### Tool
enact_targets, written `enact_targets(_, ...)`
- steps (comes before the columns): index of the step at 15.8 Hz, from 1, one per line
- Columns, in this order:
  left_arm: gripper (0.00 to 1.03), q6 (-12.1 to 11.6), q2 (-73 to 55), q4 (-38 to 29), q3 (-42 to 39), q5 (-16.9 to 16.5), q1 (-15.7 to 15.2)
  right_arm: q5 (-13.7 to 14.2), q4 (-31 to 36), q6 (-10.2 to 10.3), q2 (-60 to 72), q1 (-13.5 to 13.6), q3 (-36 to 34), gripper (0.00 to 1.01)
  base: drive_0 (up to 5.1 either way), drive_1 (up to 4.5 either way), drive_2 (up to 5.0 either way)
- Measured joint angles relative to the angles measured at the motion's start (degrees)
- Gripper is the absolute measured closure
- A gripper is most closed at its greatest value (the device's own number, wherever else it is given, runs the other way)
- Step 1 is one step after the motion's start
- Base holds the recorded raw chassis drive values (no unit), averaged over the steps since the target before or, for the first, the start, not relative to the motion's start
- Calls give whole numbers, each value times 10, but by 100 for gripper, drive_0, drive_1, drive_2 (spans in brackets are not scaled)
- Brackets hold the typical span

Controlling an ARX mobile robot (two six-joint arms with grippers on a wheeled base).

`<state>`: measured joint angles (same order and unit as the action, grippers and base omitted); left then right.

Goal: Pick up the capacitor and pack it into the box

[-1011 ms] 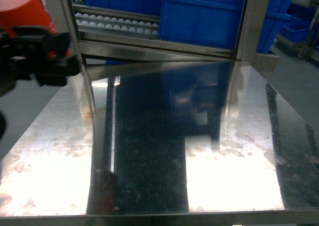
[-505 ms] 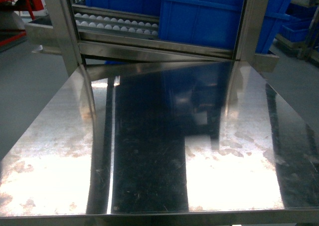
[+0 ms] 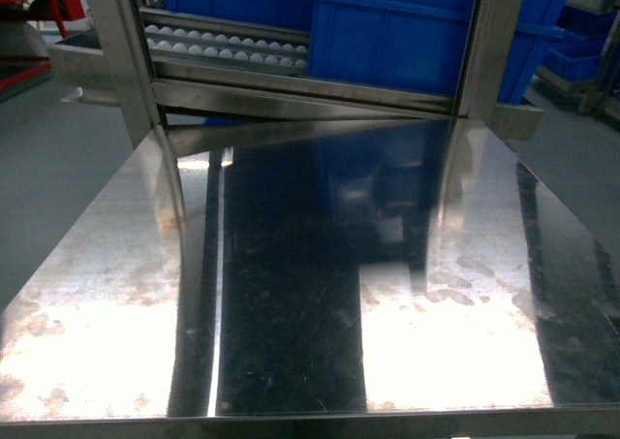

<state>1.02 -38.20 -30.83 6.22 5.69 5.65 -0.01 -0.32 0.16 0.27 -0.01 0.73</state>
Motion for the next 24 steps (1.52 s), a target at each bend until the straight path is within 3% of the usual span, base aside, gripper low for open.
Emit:
enact_targets(1,58,0,20,10,-9,-21,-14,0,0,0,0,0,0,3,0,0,0)
enact_targets(2,58,0,44,22,-16,-52,-53,0,0,0,0,0,0,3,0,0,0)
enact_targets(3,58,0,54,28,-19,-47,-60,0,0,0,0,0,0,3,0,0,0)
enact_targets(6,58,0,132,54,-53,-57,-55,0,0,0,0,0,0,3,0,0,0)
enact_targets(18,58,0,281,207,-55,-57,-55,0,0,0,0,0,0,3,0,0,0)
enact_targets(20,58,0,359,318,-55,-57,-55,0,0,0,0,0,0,3,0,0,0)
enact_targets(24,58,-2,377,310,-55,-57,-55,0,-1,0,0,0,0,3,0,0,0)
